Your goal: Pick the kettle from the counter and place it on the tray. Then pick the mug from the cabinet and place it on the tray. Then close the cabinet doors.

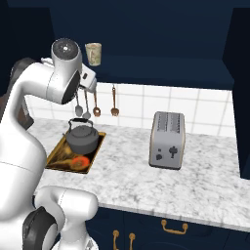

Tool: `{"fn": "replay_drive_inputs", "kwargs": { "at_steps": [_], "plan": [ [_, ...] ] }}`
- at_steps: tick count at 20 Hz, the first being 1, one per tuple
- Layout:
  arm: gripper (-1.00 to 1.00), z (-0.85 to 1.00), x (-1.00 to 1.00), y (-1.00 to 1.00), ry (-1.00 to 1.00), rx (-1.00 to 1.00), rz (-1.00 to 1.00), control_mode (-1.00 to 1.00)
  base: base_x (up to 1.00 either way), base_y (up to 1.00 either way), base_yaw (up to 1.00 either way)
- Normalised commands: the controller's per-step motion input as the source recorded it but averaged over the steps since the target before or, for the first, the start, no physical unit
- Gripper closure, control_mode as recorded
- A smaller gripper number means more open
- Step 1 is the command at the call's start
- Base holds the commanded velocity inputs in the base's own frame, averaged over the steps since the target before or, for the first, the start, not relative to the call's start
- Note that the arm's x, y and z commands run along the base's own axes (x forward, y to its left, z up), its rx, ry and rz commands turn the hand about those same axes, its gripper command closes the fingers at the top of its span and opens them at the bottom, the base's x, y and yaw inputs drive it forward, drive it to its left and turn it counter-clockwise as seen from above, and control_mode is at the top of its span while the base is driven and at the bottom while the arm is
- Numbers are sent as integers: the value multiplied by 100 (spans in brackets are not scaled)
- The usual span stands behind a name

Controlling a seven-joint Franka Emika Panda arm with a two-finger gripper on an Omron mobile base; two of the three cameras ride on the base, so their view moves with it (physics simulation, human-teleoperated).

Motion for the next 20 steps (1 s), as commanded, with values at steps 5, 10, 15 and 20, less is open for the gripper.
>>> {"fn": "replay_drive_inputs", "kwargs": {
  "at_steps": [5,10,15,20],
  "plan": [
    [-100,33,23,-6,-5,0,0,-100,0,0,0],
    [-100,15,32,-15,-2,0,0,-100,0,0,0],
    [-100,0,47,-18,0,0,0,-100,0,0,0],
    [-100,0,52,-2,1,0,0,-100,0,0,0]
  ]
}}
